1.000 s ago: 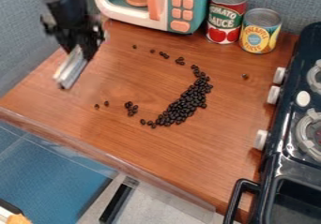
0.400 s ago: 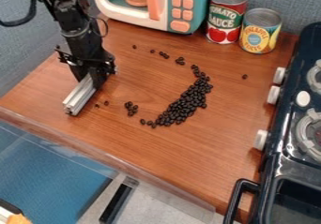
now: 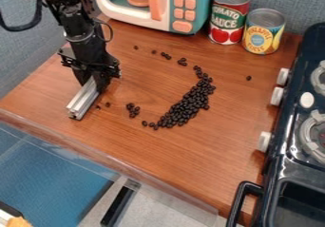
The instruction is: Sweep into pile
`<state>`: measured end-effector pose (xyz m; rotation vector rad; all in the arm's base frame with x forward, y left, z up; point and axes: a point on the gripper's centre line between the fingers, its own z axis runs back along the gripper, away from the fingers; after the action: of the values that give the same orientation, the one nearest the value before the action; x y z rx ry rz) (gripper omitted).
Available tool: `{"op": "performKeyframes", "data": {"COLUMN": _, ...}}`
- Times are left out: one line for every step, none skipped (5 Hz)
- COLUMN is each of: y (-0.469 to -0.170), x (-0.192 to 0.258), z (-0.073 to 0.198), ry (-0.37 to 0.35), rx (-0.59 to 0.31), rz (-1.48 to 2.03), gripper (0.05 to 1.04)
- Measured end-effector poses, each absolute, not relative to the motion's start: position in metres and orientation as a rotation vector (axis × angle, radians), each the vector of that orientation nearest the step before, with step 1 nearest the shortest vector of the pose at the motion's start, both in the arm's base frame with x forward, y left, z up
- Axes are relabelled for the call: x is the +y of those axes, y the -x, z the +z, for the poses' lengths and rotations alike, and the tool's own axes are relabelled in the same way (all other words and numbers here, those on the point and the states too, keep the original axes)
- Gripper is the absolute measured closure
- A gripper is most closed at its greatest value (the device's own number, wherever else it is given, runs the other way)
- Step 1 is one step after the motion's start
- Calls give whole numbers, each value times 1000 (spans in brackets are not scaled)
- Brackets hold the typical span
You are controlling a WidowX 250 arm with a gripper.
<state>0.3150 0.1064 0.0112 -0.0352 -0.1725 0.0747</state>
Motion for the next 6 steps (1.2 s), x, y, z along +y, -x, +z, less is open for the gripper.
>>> {"op": "performKeyframes", "data": {"y": -314, "x": 86, "z": 11, "ry": 41, "rx": -180, "rz": 81, "gripper": 705}}
{"op": "performKeyframes", "data": {"y": -316, "x": 77, "z": 11, "ry": 42, "rx": -198, "rz": 93, "gripper": 705}}
{"op": "performKeyframes", "data": {"y": -321, "x": 50, "z": 10, "ry": 74, "rx": -211, "rz": 67, "gripper": 705}}
{"op": "performKeyframes", "data": {"y": -328, "x": 27, "z": 9, "ry": 105, "rx": -208, "rz": 54, "gripper": 705}}
{"op": "performKeyframes", "data": {"y": -334, "x": 15, "z": 9, "ry": 110, "rx": -229, "rz": 63, "gripper": 705}}
{"op": "performKeyframes", "data": {"y": -337, "x": -3, "z": 8, "ry": 133, "rx": -238, "rz": 41, "gripper": 704}}
